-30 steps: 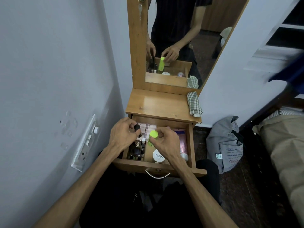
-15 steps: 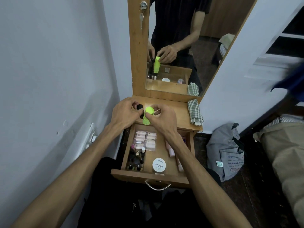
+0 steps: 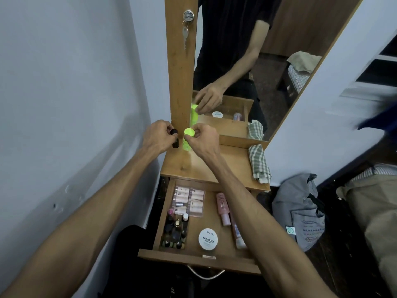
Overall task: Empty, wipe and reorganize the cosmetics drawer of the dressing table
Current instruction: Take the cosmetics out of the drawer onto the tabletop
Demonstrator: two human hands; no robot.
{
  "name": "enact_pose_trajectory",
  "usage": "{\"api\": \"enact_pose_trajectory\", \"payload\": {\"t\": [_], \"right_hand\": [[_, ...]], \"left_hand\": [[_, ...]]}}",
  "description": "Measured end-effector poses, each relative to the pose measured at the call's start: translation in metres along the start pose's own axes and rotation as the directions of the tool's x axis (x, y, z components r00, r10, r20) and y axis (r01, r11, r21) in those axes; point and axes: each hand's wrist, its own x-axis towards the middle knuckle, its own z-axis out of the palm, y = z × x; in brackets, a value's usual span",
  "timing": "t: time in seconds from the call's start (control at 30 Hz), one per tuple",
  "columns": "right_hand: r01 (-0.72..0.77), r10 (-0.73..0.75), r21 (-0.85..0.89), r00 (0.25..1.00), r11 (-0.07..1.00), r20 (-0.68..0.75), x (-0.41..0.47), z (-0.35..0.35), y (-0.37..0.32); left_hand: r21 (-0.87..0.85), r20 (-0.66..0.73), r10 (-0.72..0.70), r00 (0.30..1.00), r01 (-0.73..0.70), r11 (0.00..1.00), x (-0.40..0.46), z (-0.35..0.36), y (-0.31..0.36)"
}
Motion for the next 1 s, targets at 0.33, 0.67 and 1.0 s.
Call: {"api": "enact_pose_trajectory", "payload": {"t": [0.33,0.67,1.0], "right_hand": [[-0.003,0.003,0.011,1.000,1.000,-0.001,0.027,0.024,-0.002],[0.003,-0.003,-0.002,0.999,1.000,-0.044,0.029,0.039,0.006],[-0.043,0.042,0.053,0.999,0.998,0.016,0.008,0.031,0.013]], "left_hand": [[0.041,0.014,-0.007,1.000,0.007,0.999,0.033,0.014,-0.010],[-0.003,-0.028,-0.038,0.999,0.038,0.999,0.037,0.025,-0.016],[-0.009,0.027,-0.101,0.995,0.101,0.995,0.022,0.026,-0.020]]}}
